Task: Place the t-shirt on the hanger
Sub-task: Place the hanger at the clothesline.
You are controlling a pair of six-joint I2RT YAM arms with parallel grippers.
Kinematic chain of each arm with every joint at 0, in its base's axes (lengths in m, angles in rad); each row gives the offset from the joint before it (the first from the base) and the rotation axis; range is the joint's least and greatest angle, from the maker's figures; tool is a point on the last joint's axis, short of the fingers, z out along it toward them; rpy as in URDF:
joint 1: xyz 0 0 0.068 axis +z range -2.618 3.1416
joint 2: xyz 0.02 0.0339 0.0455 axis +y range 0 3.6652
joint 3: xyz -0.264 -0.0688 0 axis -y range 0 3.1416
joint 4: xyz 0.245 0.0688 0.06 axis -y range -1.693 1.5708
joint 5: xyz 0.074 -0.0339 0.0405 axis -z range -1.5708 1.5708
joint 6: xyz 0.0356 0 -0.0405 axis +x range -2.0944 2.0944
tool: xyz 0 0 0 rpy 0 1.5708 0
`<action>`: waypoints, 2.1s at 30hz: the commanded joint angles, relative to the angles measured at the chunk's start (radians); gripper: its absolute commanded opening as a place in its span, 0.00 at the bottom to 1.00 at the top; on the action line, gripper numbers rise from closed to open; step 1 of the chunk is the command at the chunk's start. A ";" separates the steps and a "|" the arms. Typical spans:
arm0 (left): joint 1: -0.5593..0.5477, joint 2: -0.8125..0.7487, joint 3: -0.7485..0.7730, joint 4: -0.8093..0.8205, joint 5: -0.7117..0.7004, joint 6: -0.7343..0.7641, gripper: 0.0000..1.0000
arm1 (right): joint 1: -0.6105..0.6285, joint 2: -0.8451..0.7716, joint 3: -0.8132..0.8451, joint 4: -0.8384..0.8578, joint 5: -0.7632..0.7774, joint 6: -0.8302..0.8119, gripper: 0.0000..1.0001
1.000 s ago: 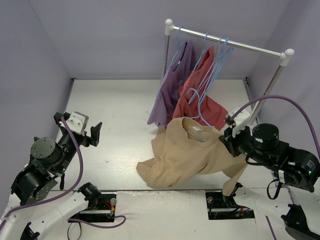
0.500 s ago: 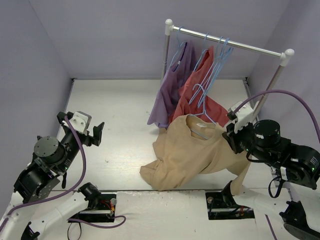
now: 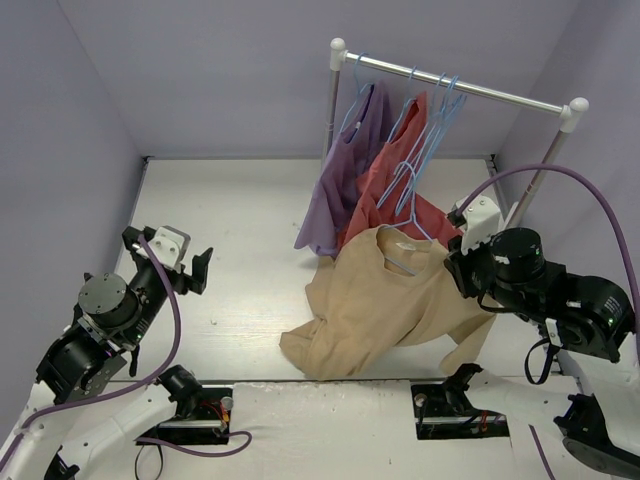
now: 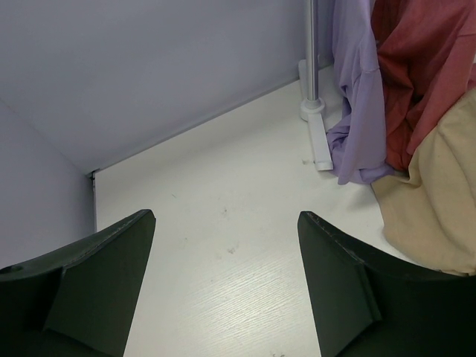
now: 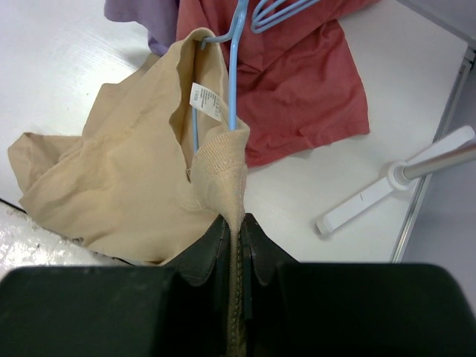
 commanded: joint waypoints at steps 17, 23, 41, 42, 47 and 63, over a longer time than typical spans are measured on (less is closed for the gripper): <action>-0.004 -0.057 -0.212 0.299 0.010 0.033 0.73 | 0.003 0.036 0.011 -0.049 0.361 0.359 0.00; -0.003 -0.100 -0.265 0.316 -0.011 0.032 0.73 | -0.001 0.053 0.042 -0.082 0.563 0.410 0.00; 0.116 -0.104 -0.296 0.328 0.059 -0.029 0.73 | 0.002 0.211 0.225 0.212 0.878 0.170 0.00; 0.127 -0.103 -0.297 0.328 0.069 -0.033 0.73 | 0.002 0.221 0.233 0.233 0.870 0.151 0.00; 0.162 -0.107 -0.303 0.327 0.078 -0.042 0.73 | -0.011 0.286 0.269 0.329 0.839 0.071 0.00; 0.180 -0.116 -0.307 0.321 0.082 -0.045 0.73 | -0.405 0.315 0.182 0.560 0.332 -0.086 0.00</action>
